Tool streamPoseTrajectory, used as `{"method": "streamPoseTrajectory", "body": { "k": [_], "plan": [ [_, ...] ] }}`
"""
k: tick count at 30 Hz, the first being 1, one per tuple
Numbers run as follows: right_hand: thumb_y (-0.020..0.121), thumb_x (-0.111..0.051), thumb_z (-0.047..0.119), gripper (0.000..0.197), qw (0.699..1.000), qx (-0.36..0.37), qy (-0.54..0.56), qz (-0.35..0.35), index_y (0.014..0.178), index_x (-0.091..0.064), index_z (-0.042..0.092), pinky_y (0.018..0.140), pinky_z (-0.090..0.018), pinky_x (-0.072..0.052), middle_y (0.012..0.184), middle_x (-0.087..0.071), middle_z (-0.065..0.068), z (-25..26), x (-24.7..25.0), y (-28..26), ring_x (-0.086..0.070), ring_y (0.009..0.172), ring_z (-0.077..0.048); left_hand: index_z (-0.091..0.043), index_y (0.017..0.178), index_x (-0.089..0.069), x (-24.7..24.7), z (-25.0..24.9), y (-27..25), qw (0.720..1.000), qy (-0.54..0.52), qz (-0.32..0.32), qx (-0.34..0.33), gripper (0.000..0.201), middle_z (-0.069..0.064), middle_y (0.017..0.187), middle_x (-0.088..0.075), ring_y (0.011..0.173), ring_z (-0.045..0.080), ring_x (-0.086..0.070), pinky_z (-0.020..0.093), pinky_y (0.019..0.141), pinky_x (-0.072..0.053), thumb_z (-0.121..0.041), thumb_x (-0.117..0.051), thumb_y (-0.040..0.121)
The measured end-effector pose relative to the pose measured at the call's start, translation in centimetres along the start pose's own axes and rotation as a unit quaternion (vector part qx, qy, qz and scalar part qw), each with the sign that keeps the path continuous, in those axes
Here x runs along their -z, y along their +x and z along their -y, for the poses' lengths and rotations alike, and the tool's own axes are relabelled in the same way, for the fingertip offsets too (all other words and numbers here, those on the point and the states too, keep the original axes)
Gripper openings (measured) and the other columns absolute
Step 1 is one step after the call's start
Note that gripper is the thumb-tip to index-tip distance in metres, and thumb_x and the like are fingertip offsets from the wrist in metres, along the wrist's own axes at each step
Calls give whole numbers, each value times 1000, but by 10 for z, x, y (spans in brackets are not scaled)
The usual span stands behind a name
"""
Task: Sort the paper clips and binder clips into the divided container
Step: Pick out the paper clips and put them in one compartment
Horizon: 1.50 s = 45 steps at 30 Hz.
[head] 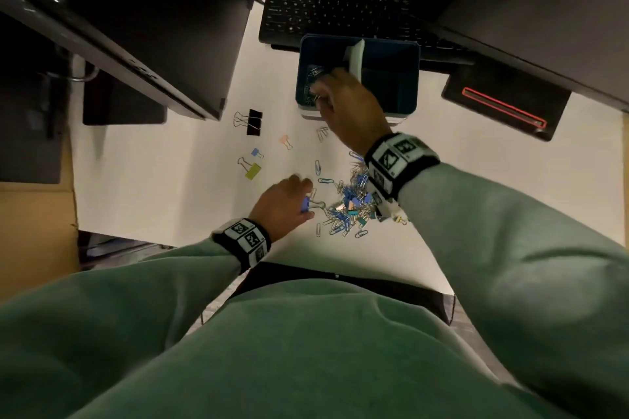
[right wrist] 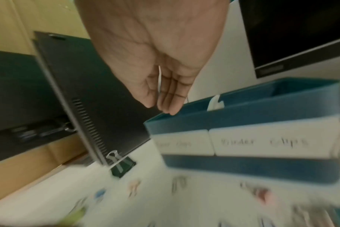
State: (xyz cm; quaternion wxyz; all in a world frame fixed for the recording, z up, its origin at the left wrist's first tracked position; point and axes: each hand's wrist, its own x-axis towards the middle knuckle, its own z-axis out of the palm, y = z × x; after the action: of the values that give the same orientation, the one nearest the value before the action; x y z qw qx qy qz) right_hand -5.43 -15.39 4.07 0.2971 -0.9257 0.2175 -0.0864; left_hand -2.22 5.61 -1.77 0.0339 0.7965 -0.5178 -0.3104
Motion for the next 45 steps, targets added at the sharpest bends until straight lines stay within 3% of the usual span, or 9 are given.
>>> {"method": "streamPoseTrajectory", "body": {
  "k": [3,6,12,19,22,28,32,39,45],
  "plan": [
    [95,-52,18,30,992,0,-31,122,124,-57,11,91,-29,-49,130,-54,-8,-3,-32,-37,-57,114,-21,-13,107,-50,-6,1,0,999,-34,1,3,37,8,102,-52,86,25,-55,33,70,-44,-33,-69,82],
    [98,-48,24,59,965,-38,-97,240,149,-25,5,118,-40,-26,159,-15,-16,-19,-64,-58,-20,146,-28,-17,100,-49,-7,8,-1,998,-63,-1,19,37,3,101,-51,83,16,-49,28,68,-39,-33,-73,78],
    [100,-41,17,62,946,77,-164,268,151,-9,0,120,-44,-21,160,3,-18,-36,-82,-89,-3,148,-33,-18,91,-46,-4,11,-1,993,-118,-6,22,36,0,92,-51,77,17,-49,29,64,-40,-27,-77,75],
    [94,-54,13,67,932,151,-153,292,151,-20,11,120,-44,-21,162,-7,-5,-65,-60,-121,-10,149,-24,-16,84,-47,23,22,8,950,-276,-131,70,29,0,76,-58,63,9,-49,18,57,-38,-24,-74,81],
    [93,-58,12,55,943,155,-144,255,144,-38,11,118,-41,-28,157,-28,-6,-68,-51,-124,-27,145,-23,-14,84,-49,35,41,18,936,-289,-172,106,26,5,79,-60,68,20,-55,33,64,-46,-24,-73,82],
    [86,-67,7,43,965,124,-129,191,128,-58,8,107,-41,-43,140,-51,-11,-67,-38,-129,-50,127,-30,-16,116,-49,23,36,6,978,-132,-147,66,51,8,115,-46,84,20,-53,30,72,-48,-34,-77,77],
    [83,-72,15,47,971,96,-127,177,126,-58,7,94,-36,-52,127,-57,-14,-62,-38,-127,-58,113,-28,-15,136,-38,-4,21,-5,997,-67,-23,31,78,12,138,-37,117,26,-51,40,98,-49,-36,-79,74],
    [87,-59,2,12,967,60,-129,211,96,-60,10,60,-30,-49,96,-57,-6,-39,-63,-106,-57,85,-21,-2,107,-57,-7,-2,27,996,-70,-47,-7,21,18,110,-52,85,35,-60,36,72,-48,-13,-61,90],
    [92,-53,8,12,977,-45,31,205,90,-65,7,80,-30,-50,93,-63,-6,-44,-44,-97,-59,83,-17,-5,96,-58,1,2,37,998,-64,-20,-20,7,12,98,-52,70,27,-56,30,63,-43,-5,-57,90]
  ]
}}
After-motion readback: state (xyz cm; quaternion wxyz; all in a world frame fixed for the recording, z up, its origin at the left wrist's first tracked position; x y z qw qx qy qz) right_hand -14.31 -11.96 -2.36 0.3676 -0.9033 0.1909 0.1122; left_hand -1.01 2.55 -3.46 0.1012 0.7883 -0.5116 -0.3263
